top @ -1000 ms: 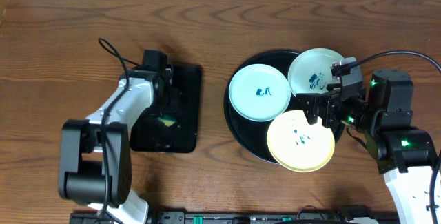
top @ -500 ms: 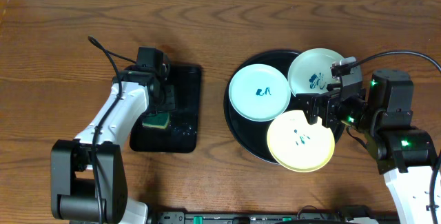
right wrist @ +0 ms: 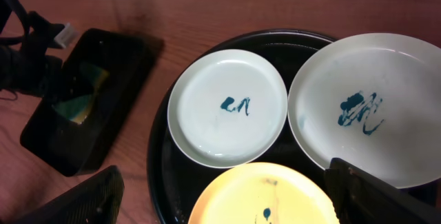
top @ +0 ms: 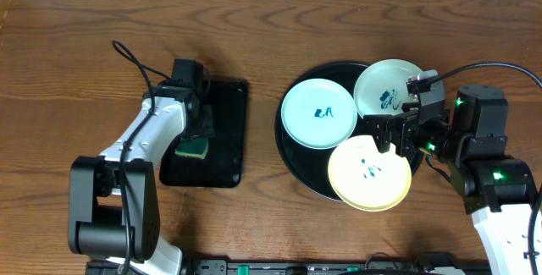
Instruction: Clean dirty plates on tray and stack at the side
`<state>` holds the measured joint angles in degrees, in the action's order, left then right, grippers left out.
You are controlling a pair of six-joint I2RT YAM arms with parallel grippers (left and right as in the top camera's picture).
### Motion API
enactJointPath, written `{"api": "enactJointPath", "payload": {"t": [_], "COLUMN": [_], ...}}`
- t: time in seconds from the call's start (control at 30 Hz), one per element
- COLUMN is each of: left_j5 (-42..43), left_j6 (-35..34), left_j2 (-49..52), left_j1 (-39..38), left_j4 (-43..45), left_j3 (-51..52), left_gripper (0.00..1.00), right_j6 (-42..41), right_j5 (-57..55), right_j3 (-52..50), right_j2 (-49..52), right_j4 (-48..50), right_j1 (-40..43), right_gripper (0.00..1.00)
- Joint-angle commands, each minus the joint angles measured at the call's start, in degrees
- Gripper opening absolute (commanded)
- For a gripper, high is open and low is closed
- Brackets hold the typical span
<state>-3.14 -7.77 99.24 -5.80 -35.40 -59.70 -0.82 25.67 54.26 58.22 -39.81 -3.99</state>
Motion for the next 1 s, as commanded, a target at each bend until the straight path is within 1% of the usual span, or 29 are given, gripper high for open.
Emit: {"api": "enactJointPath", "payload": {"t": [0.0,0.1,0.23,0.37,0.47,0.53,0.63,0.67,0.7,0.77,0.83,0.87,0.97], "left_j5": [-3.8,-3.69,-3.3,-2.8,0.07,0.42,0.79,0.79,0.79,0.79,0.81,0.81,1.05], "left_j6": [-1.68,-4.26,-5.73,-5.92,-5.88,-5.9,-5.9,-5.9,-5.9,-5.9,-5.92,-5.92,-5.97], "left_j2": [0.59,0.63,0.76,1.14,2.4,3.48,4.61,4.63,4.61,4.37,3.93,3.52,1.57], "left_j1": [0.09,0.09,0.09,0.09,0.09,0.09,0.09,0.09,0.09,0.09,0.09,0.09,0.09], "left_j4": [-0.52,-0.55,-0.7,-0.5,0.61,1.03,1.27,1.22,1.22,1.27,1.2,1.18,0.79], "left_j3": [0.13,0.13,0.37,0.83,1.11,1.11,1.11,1.11,1.11,1.09,1.07,1.07,0.79], "left_gripper": [0.61,0.61,0.61,0.61,0.61,0.6,0.54,0.48,0.4,0.28,0.12,0.08,0.07], "right_j6": [0.48,0.48,0.46,0.48,0.48,0.48,0.48,0.46,0.46,0.48,0.46,0.48,0.48], "right_j5": [-0.17,-0.17,-0.15,-0.15,-0.15,-0.15,-0.15,-0.15,-0.15,-0.15,-0.15,-0.17,-0.22], "right_j3": [1.18,1.18,1.18,1.18,1.18,1.18,1.18,1.18,1.18,1.18,1.18,1.18,1.18], "right_j2": [-0.07,-0.07,-0.07,-0.07,-0.07,-0.07,-0.09,-0.09,-0.09,-0.09,-0.09,-0.09,-0.07], "right_j4": [-0.09,-0.09,-0.31,-0.28,-0.28,-0.31,-0.33,-0.33,-0.33,-0.31,-0.31,-0.31,-0.28], "right_j1": [-0.5,-0.5,-0.5,-0.5,-0.5,-0.5,-0.5,-0.5,-0.5,-0.5,-0.5,-0.5,-0.5], "right_gripper": [0.93,0.93,0.93,0.93,0.93,0.92,0.92,0.92,0.92,0.92,0.92,0.92,0.92]}}
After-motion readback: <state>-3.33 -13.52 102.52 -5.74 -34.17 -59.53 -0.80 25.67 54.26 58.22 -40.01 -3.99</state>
